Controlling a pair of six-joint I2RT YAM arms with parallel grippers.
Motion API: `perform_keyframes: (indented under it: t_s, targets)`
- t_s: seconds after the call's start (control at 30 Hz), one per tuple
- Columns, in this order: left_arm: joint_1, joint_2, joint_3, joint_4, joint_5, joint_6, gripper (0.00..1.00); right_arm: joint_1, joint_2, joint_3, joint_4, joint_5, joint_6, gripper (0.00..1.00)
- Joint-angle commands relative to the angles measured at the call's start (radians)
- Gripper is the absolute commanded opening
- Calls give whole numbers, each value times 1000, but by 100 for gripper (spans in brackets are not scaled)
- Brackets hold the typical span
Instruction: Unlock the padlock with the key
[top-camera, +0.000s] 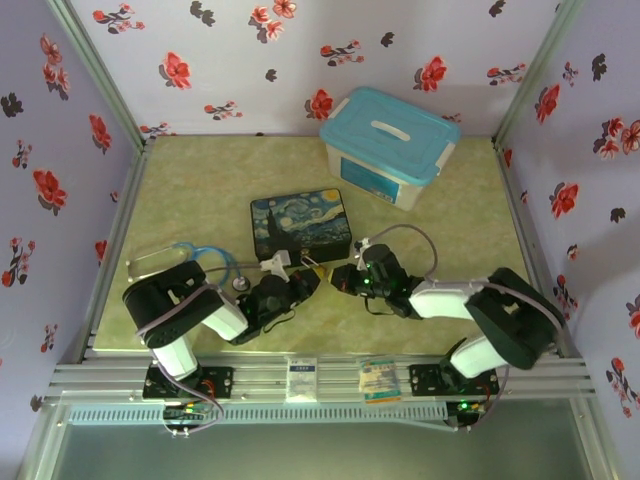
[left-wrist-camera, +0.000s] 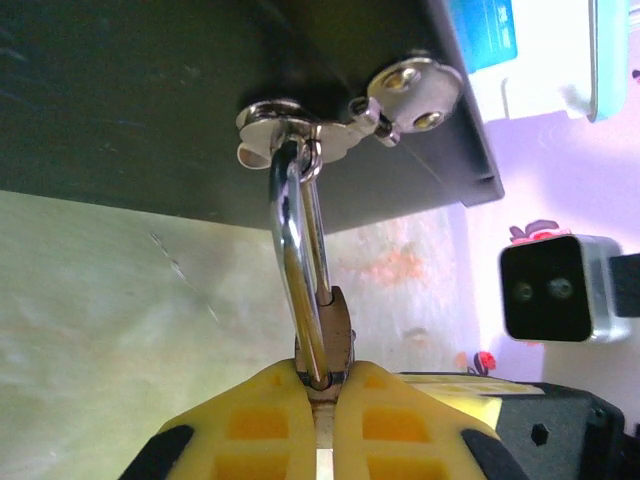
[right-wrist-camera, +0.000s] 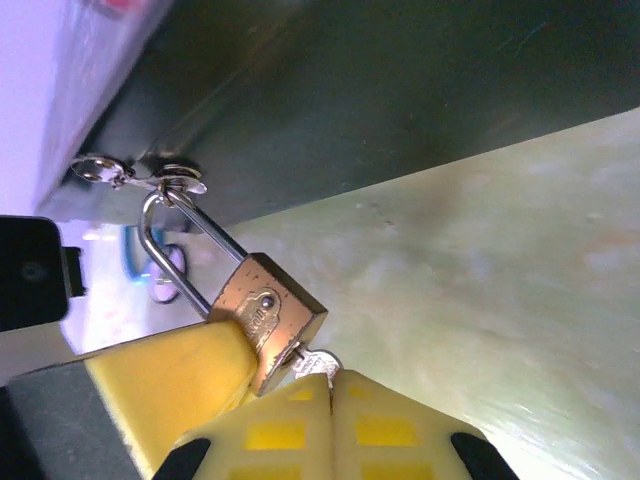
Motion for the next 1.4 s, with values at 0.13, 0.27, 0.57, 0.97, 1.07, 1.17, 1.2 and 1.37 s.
perform_keyframes:
  t_s: [0.13, 0.27, 0.57, 0.97, 1.07, 1.17, 1.2, 1.37]
  targets:
    - [-21, 64, 17, 33, 11, 2, 7, 77, -95, -25, -34, 203, -55, 0]
    - [-36, 73, 25, 34, 5, 2, 9, 78, -35, -57, 110, 158, -7, 0]
    - [-40, 49, -1, 44, -30, 1, 8, 63, -17, -87, 123, 115, 17, 0]
    - [-38, 86, 10, 50, -87, 33, 39, 63, -10, -156, 262, 40, 76, 0]
    - [-40, 79, 23, 46, -86, 62, 43, 63, -22, -160, 268, 33, 91, 0]
    - [-40, 76, 26, 51, -89, 69, 41, 64, -35, -150, 225, 48, 76, 0]
    - [-39, 77, 28, 50, -89, 68, 38, 64, -35, -147, 216, 51, 70, 0]
    - [-39, 90, 59, 54, -76, 64, 23, 64, -23, -150, 229, 53, 75, 0]
